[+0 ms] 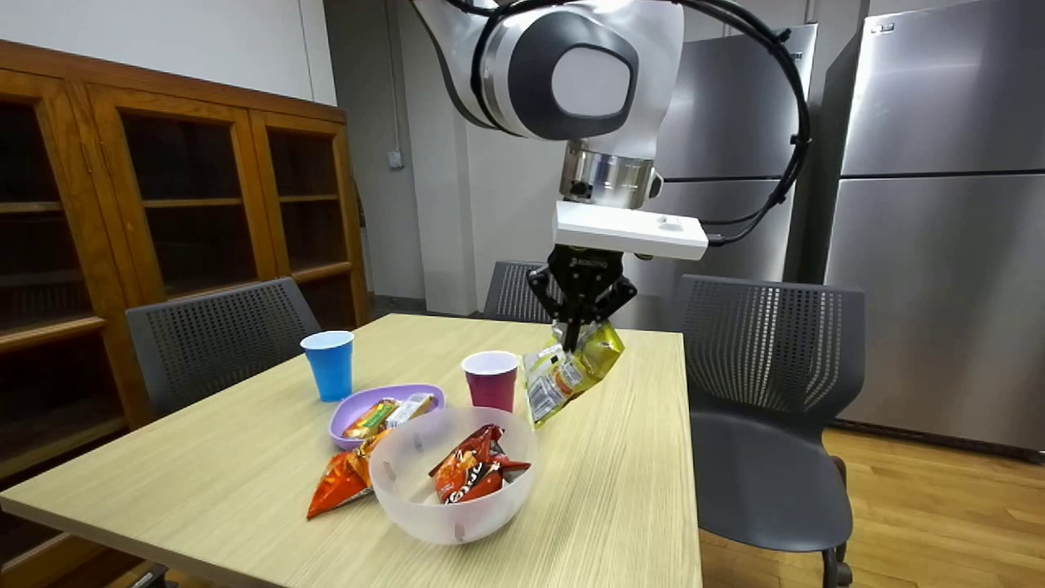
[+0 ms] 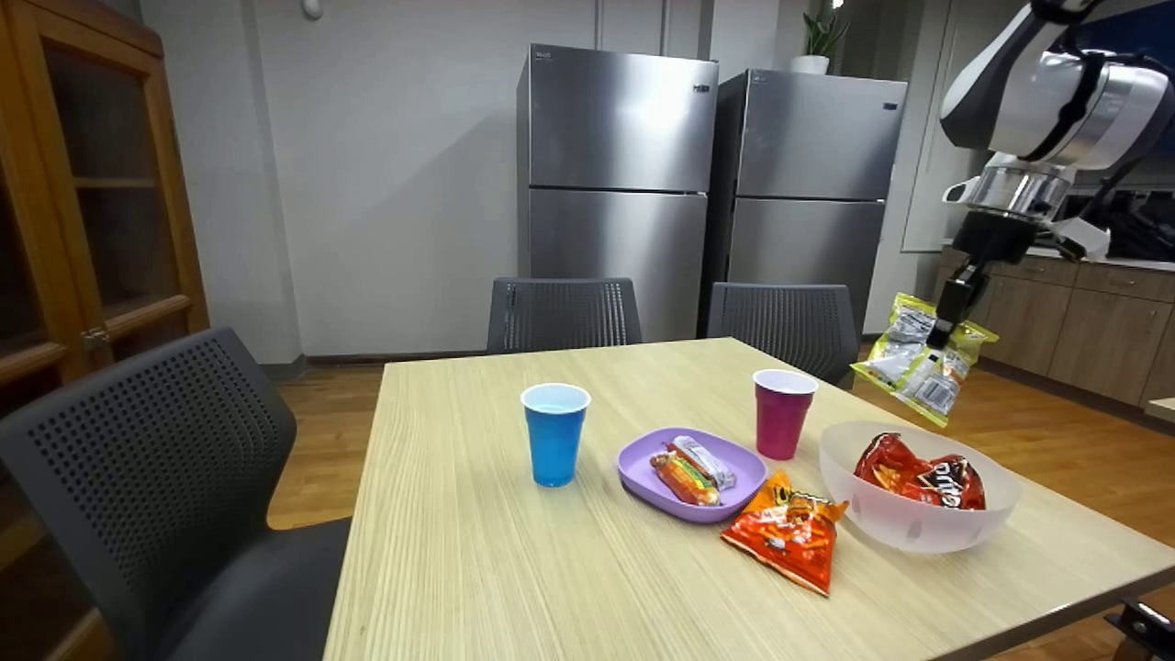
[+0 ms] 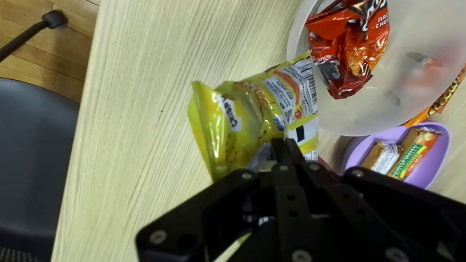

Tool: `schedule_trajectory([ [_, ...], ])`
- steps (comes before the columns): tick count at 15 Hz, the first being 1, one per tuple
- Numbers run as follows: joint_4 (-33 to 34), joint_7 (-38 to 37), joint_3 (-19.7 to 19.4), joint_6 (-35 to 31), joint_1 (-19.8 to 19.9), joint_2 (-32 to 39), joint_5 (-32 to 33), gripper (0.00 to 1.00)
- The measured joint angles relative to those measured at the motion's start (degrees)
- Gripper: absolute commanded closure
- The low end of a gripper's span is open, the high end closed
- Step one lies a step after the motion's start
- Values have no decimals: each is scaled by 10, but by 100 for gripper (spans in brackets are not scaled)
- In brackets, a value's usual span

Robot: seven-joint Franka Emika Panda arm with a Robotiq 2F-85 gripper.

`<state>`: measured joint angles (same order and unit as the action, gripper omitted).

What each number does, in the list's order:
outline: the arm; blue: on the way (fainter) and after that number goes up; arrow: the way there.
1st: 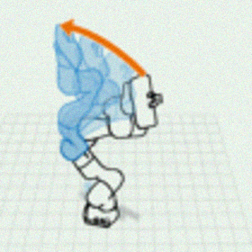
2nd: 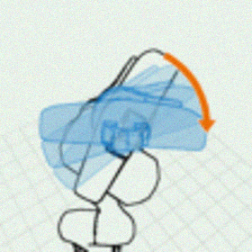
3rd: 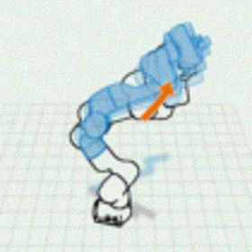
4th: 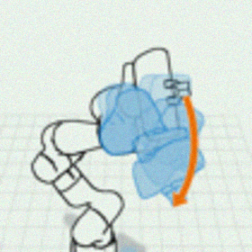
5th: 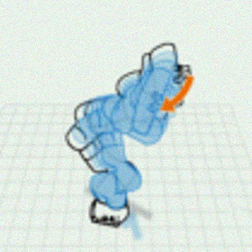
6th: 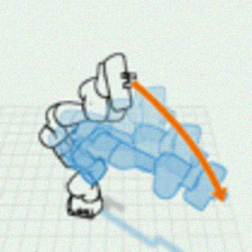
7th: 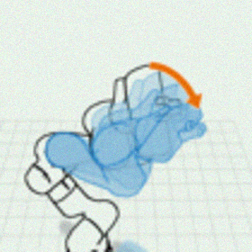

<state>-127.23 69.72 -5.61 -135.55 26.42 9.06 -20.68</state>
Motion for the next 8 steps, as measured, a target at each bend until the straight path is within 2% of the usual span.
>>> schedule_trajectory([
  [8,-53,51,-20,20,-61,-48,1,100],
])
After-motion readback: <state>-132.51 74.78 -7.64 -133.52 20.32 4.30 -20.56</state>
